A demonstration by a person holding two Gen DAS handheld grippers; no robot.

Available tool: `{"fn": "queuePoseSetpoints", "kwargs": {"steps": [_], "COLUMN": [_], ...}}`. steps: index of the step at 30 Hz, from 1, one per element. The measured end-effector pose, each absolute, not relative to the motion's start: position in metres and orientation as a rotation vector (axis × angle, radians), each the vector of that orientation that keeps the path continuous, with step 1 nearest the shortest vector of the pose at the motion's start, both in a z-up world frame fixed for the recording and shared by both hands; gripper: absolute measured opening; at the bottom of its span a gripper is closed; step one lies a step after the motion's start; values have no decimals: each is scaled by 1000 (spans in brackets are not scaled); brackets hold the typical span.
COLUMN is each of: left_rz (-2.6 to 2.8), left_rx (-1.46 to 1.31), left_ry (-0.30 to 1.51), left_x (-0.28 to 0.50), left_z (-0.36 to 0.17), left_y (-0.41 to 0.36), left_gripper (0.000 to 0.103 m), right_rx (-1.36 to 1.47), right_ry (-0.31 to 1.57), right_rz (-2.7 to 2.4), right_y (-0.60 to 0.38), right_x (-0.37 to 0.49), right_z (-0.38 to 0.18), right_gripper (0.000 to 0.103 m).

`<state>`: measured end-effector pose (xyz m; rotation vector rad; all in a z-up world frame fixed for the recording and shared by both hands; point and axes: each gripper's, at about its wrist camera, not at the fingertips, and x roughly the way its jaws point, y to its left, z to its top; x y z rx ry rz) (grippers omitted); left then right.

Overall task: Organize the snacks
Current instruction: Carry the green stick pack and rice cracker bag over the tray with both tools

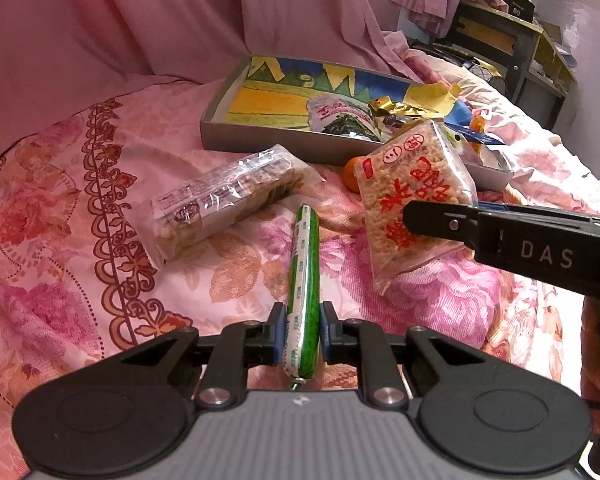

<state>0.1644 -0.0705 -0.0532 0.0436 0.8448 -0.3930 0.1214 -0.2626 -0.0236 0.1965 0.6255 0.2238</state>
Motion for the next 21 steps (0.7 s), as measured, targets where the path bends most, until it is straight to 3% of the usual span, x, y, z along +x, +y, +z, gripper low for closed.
{"fn": "queuePoseSetpoints", "kwargs": {"steps": [21], "left_rz": [-351], "left_rx": [32], "left_ry": [811], "left_x": [168], "left_z": [-36], "left_y": [-84], "left_gripper": [18], "right_rx": [121], "right_ry": [517], "right_rz": [128], "right_y": [-278], "right_x": [116], "right_z": [-4], "right_gripper": [24]}}
